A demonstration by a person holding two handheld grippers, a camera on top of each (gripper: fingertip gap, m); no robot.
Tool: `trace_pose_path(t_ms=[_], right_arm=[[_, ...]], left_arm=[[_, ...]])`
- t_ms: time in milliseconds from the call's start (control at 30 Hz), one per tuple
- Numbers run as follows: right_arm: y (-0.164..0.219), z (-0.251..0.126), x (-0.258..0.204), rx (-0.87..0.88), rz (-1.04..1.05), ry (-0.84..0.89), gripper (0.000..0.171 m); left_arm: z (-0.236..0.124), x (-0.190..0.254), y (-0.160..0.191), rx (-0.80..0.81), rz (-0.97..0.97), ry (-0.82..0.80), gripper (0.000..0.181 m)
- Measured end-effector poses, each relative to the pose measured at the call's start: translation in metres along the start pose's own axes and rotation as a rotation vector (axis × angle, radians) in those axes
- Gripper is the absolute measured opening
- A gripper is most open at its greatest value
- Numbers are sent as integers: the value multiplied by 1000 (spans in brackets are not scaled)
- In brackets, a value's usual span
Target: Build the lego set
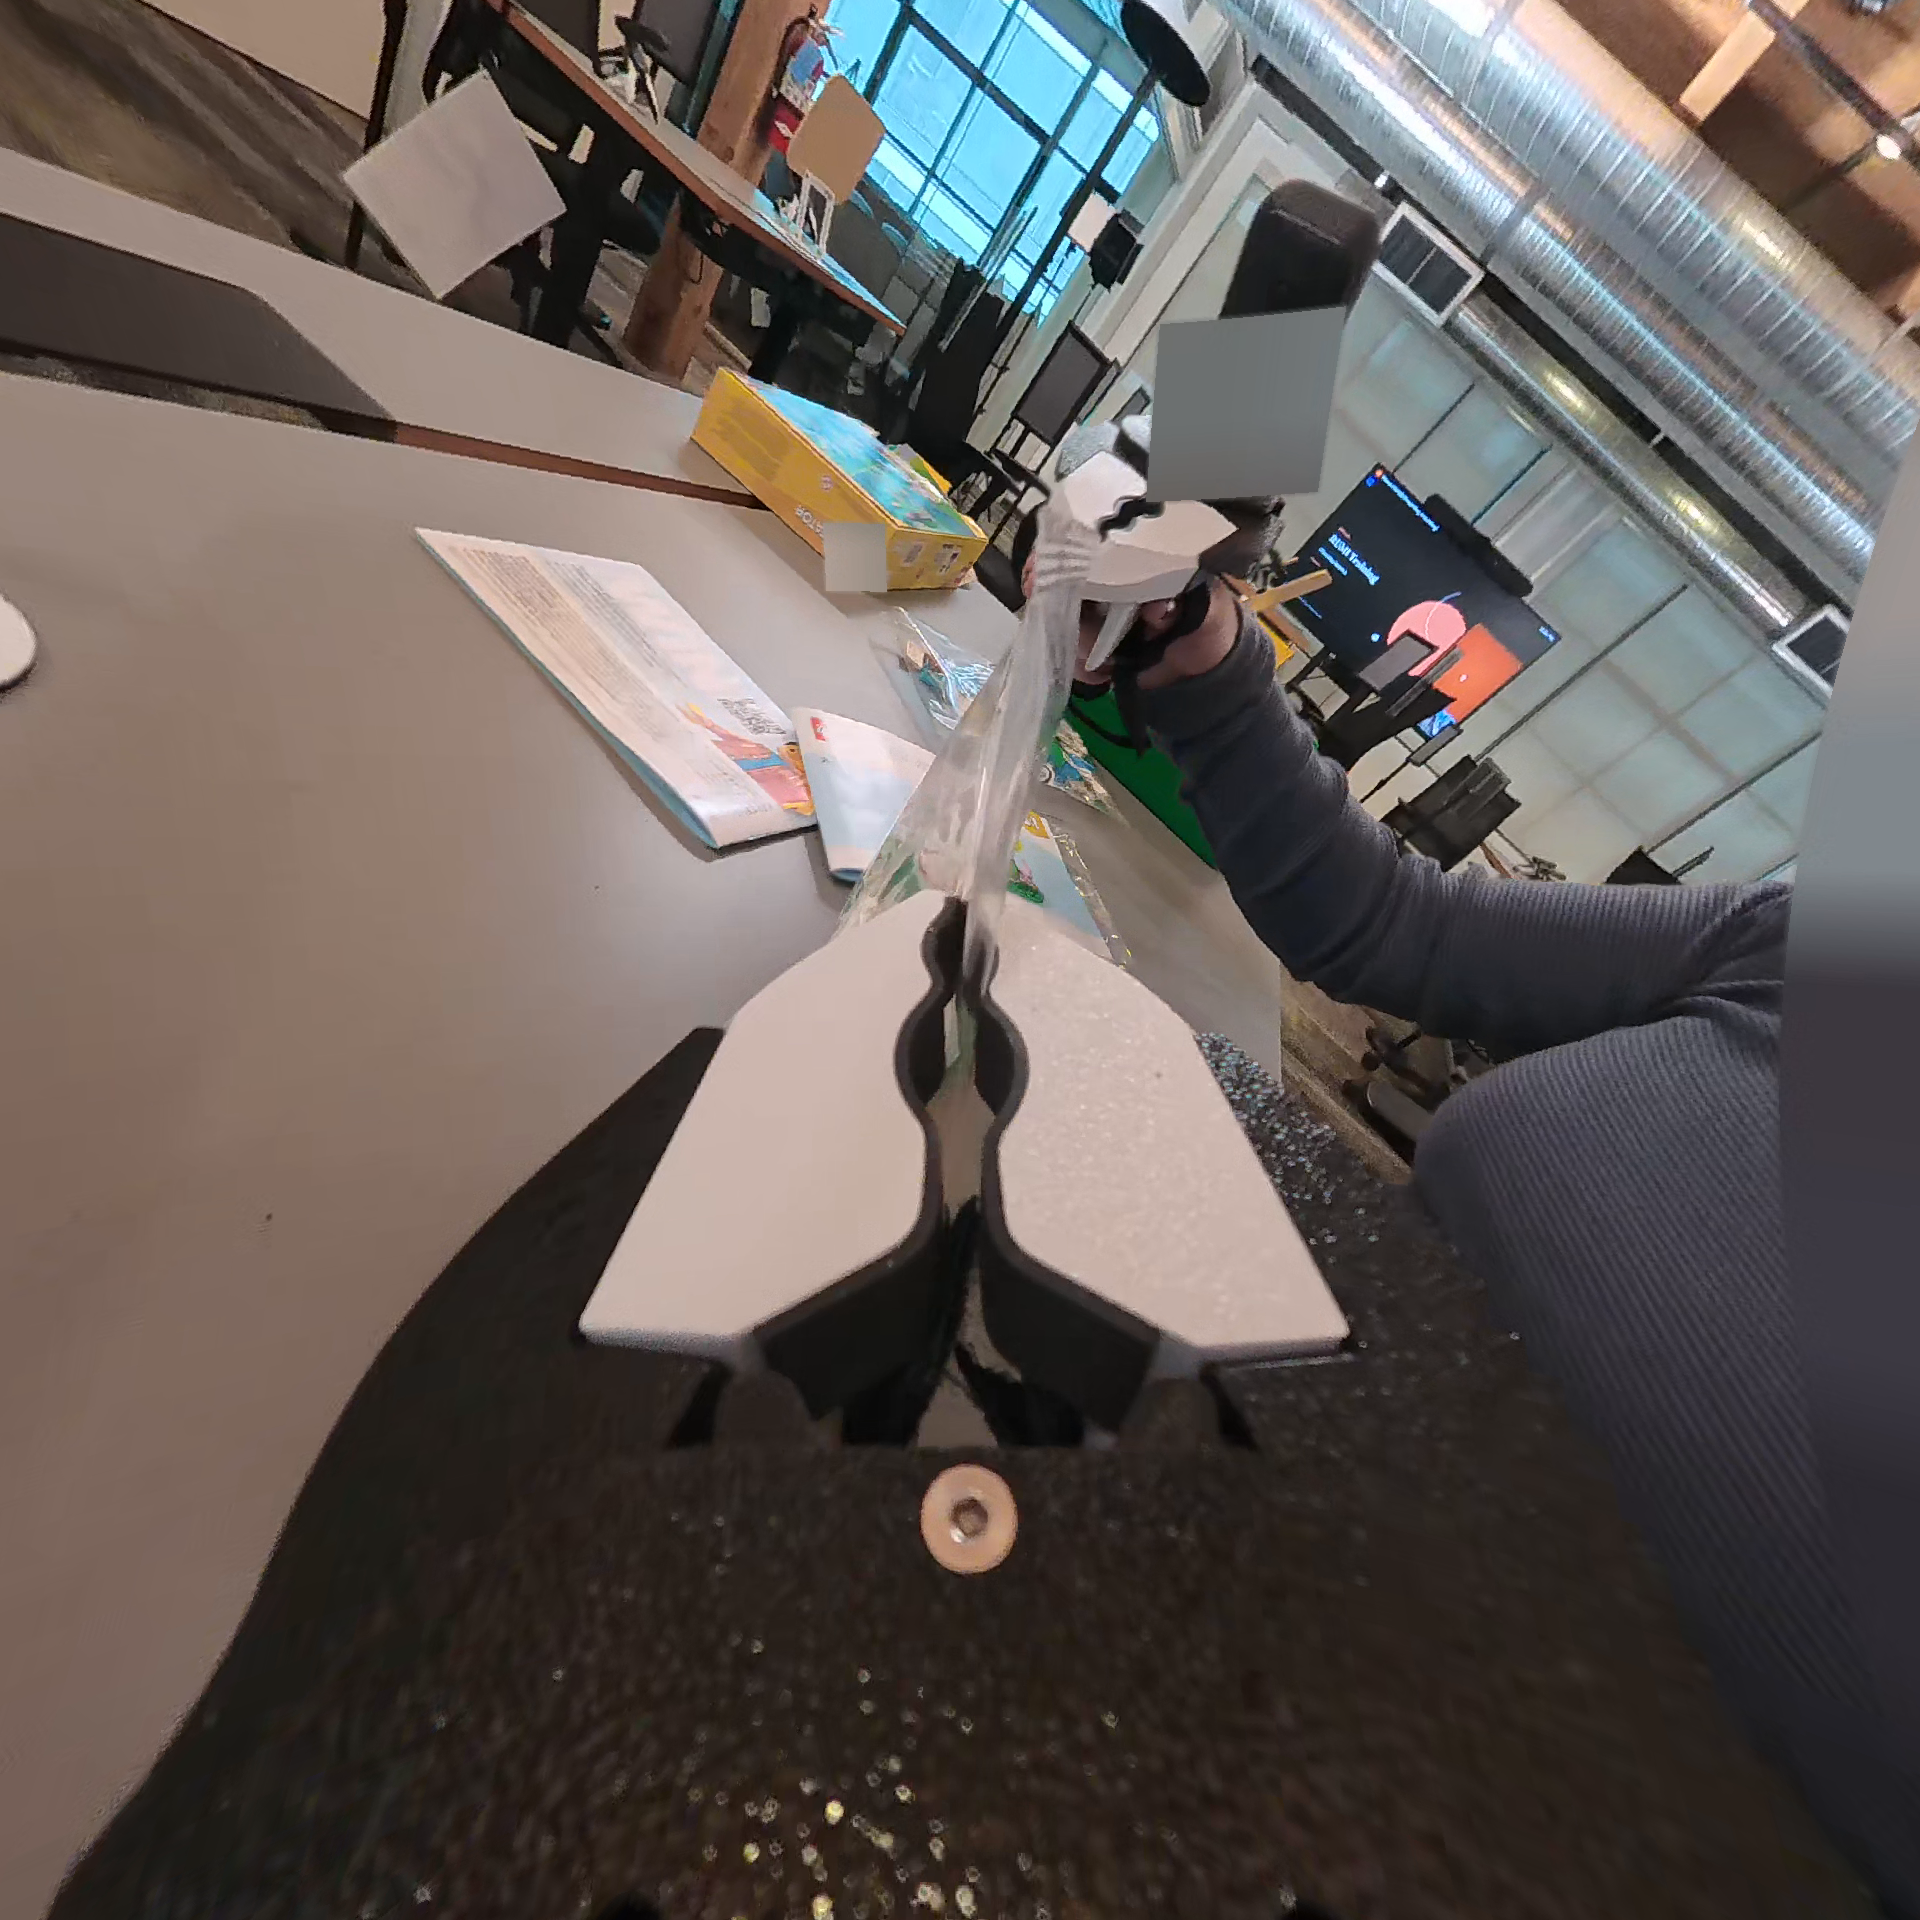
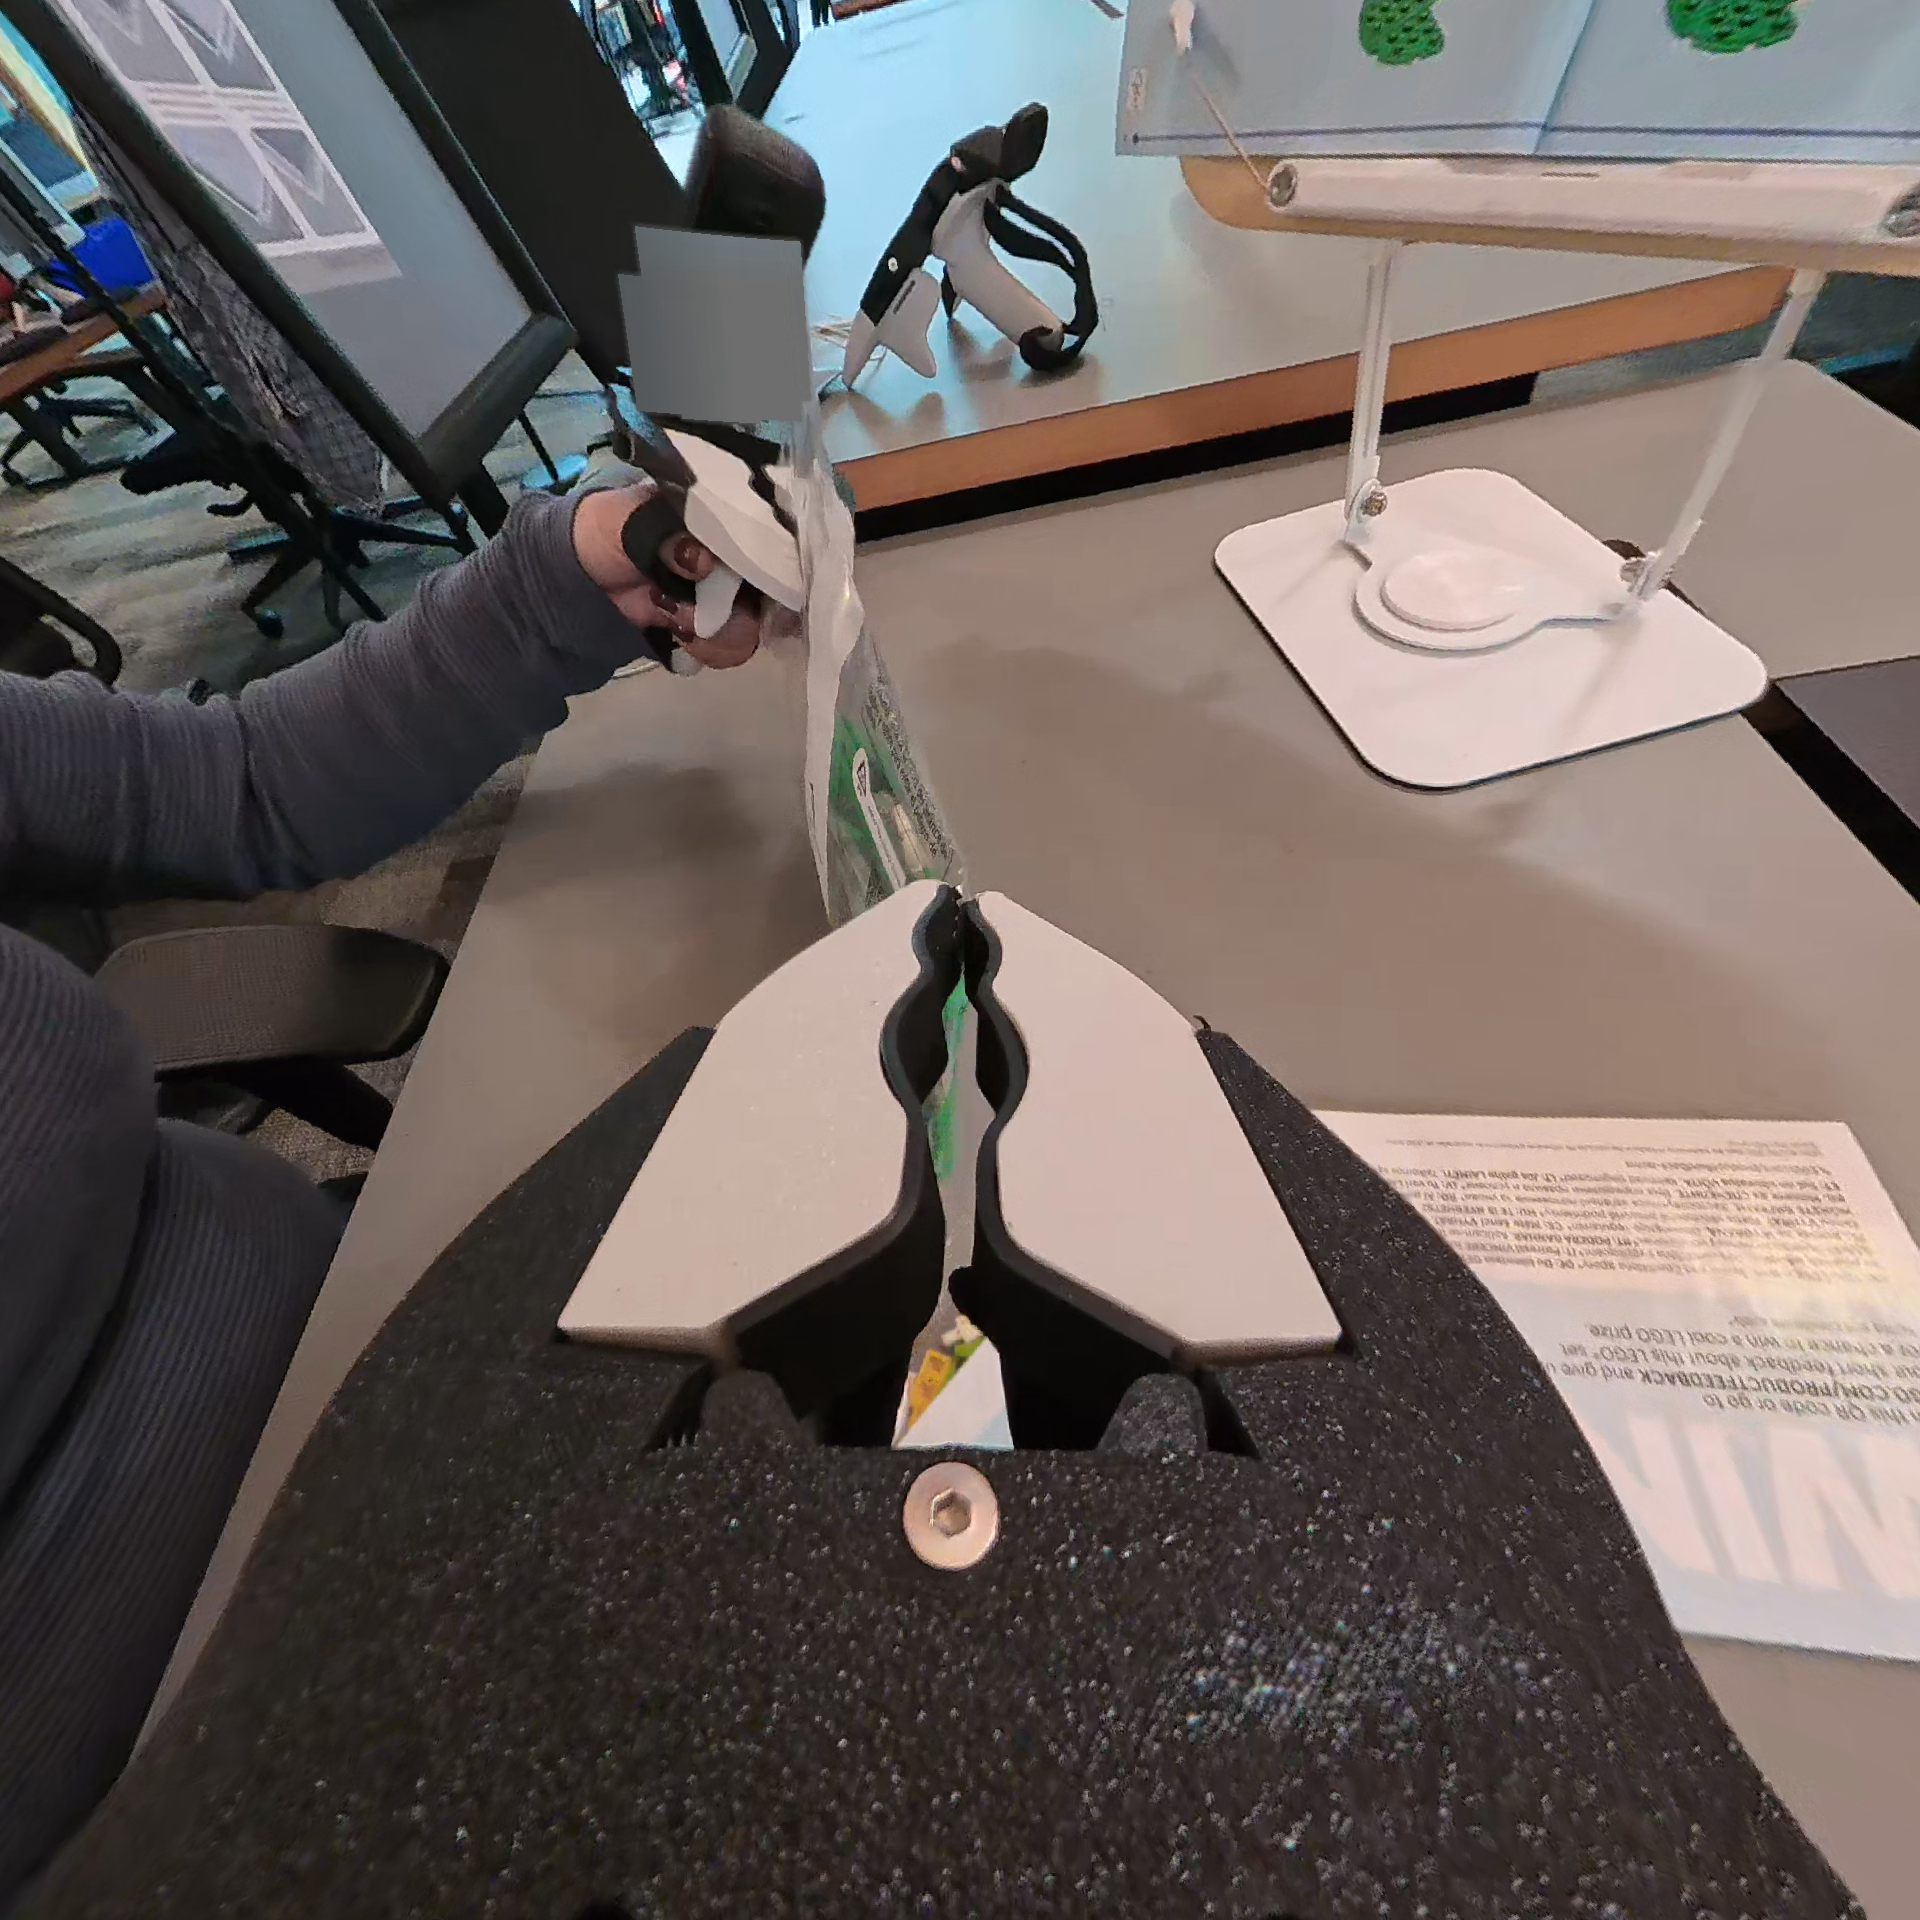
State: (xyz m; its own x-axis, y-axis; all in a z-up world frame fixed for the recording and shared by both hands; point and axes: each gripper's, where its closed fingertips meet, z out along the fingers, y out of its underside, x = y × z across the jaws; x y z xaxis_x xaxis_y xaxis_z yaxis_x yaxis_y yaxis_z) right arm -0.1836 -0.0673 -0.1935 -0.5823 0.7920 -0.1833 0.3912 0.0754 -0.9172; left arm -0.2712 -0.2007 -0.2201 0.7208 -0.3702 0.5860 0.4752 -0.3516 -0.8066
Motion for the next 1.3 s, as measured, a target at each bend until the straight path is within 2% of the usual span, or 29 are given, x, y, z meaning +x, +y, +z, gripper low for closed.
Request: trace_pose_path(t_ms=[400,667,900,1033,1133,1233,1300], right_arm=[[-5,18,-1,-25,-42,-6,0],[-8,27,11,-7,-67,29,0],[-13,29,13,-11,-207,109,0],[-12,26,-3,4,-428,167,0],[6,23,-41,-7,-768,212,0],[50,27,-79,-97,-1110,243,0],[84,32,-94,-164,-1230,243,0]], left_arm=[[-17,-7,-1,-6,-17,-35,0],[-23,-16,-8,-64,43,-77,0],[-25,-27,-16,-62,122,-126,0],[-26,-20,-8,-56,246,-131,0],[-32,-8,19,-99,345,-152,3],[-45,0,59,-172,439,-239,31],[-53,11,85,-219,468,-283,45]])
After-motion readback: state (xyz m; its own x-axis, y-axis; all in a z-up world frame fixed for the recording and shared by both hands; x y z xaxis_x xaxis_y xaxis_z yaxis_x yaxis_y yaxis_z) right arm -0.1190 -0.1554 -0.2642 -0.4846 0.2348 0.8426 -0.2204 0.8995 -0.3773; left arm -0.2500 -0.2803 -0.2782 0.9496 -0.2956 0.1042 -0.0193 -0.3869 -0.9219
